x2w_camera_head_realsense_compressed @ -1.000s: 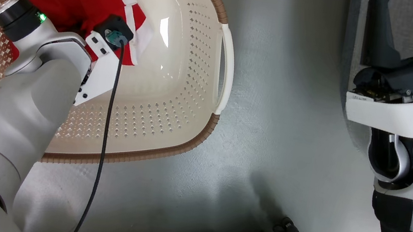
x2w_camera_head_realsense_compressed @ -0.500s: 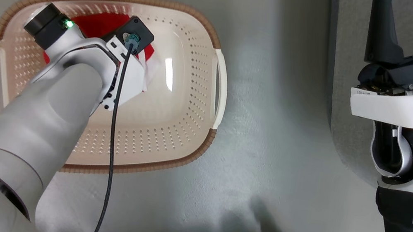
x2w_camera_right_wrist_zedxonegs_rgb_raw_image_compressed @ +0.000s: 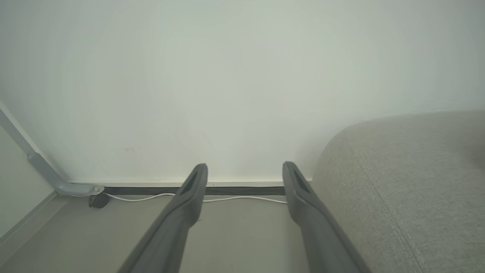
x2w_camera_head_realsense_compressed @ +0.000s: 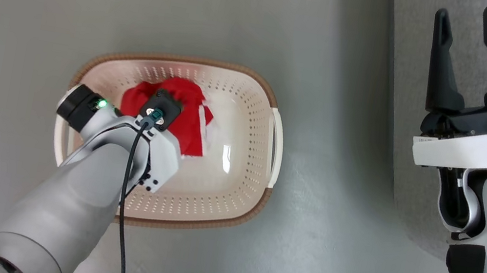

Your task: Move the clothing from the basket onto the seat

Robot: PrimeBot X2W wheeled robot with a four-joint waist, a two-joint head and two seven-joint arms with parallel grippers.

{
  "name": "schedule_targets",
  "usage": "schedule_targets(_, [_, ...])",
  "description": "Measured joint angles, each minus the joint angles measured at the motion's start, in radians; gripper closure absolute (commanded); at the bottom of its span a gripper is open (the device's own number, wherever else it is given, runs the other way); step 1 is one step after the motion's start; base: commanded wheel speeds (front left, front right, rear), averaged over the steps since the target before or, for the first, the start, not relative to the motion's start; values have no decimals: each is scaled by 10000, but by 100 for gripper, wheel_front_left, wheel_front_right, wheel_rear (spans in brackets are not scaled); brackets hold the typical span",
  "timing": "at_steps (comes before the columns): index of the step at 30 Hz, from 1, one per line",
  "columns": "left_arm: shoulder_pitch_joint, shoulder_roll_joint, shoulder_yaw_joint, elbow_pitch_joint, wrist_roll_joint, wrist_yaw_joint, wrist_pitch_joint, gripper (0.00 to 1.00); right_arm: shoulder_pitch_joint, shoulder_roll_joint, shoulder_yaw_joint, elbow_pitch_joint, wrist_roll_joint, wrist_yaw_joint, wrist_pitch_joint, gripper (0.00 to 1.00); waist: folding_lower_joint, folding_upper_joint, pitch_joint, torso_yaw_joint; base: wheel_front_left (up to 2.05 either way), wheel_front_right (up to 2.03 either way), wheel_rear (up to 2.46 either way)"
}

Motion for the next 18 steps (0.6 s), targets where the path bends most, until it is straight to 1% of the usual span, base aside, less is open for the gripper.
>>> schedule_targets(3, [140,-2,238,-771,-25,52,-2,100,156,-52,17,259,-10,0,0,0,0,0,-507,164,0,0,0])
schedule_targets(6, [370,-75,516,-1383,-111,209,-29,100,426,-113,19,533,-10,0,0,0,1,1,-1041,328,0,0,0])
schedule_targets(11, [1197,-75,1026,-2320,-309,389,-31,100,826,-196,12,880,-12,0,0,0,1,0,-1881,613,0,0,0])
schedule_targets(16, [1900,-90,1766,-3486,-414,546,-31,100,1243,-199,13,1189,-12,0,0,0,1,0,-2627,887,0,0,0])
schedule_targets(18, [2180,-90,2111,-3981,-414,546,-31,100,1408,-198,19,1287,-12,0,0,0,0,0,-2913,976,0,0,0])
